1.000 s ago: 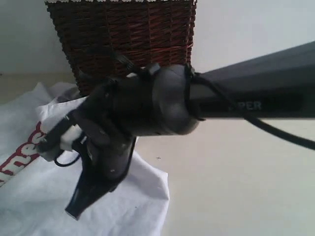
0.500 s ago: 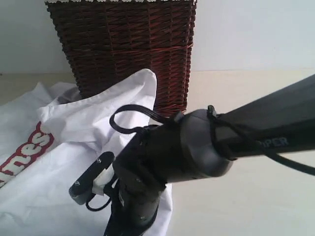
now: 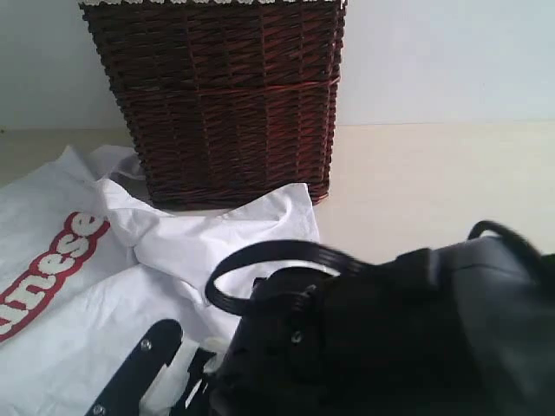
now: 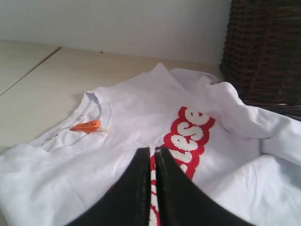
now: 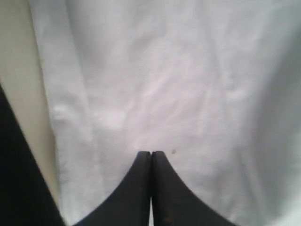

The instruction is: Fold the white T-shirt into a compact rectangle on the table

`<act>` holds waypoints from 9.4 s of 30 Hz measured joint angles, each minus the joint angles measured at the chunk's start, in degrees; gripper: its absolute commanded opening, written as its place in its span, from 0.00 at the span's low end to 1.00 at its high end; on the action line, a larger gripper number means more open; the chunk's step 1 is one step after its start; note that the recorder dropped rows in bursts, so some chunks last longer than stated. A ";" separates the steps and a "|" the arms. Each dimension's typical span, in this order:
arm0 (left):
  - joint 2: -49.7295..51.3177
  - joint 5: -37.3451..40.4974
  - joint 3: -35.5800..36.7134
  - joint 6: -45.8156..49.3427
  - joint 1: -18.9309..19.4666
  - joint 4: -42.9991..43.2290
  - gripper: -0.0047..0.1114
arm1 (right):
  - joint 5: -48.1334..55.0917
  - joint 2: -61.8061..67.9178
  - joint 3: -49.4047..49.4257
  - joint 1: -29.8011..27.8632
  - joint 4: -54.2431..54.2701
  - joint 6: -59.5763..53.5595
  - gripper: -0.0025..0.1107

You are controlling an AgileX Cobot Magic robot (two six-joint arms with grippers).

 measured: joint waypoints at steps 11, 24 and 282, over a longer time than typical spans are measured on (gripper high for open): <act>0.00 0.00 0.00 0.00 0.00 0.00 0.10 | -6.40 -3.88 -2.78 -16.59 -35.02 31.35 0.02; 0.00 0.21 0.00 0.00 0.00 0.00 0.10 | -5.57 17.31 -15.16 -29.32 -17.23 12.09 0.02; 121.60 27.25 -77.46 116.44 11.48 7.71 0.93 | 15.72 -37.11 3.11 -16.05 -8.25 -3.12 0.95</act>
